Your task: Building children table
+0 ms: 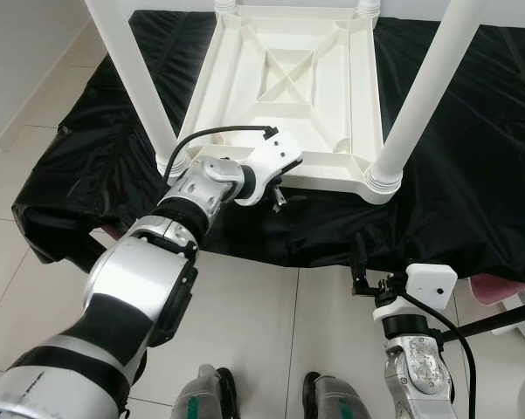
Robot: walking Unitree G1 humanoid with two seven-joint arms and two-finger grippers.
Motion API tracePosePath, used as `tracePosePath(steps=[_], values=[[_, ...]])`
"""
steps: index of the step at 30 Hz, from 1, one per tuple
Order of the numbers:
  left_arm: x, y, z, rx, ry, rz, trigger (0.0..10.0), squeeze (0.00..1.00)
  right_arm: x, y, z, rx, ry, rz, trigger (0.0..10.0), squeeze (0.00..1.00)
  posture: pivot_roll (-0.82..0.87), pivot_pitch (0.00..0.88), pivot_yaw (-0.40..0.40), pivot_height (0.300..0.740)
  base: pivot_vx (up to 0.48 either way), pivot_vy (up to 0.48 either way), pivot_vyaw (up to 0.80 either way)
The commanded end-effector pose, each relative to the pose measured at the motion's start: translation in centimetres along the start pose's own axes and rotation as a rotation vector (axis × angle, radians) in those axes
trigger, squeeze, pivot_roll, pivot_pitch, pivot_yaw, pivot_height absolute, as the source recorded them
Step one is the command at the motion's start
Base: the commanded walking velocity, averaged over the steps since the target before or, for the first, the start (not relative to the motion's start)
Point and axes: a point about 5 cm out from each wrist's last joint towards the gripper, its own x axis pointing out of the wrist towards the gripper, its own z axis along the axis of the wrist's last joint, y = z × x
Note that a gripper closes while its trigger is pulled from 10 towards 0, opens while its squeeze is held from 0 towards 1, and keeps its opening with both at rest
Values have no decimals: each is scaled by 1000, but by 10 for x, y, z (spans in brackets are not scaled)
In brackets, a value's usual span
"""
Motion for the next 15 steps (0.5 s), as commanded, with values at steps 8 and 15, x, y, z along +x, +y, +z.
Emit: tracePosePath(steps=[8,15], values=[[0,9,-11,-29,102,231,10000,0,-3,3,-1,-6,22,-1,10000,0,-149,168,120,740,0,0,0],[4,5,-12,32,154,225,10000,0,-4,5,0,-2,26,2,10000,0,-148,177,125,740,0,0,0]])
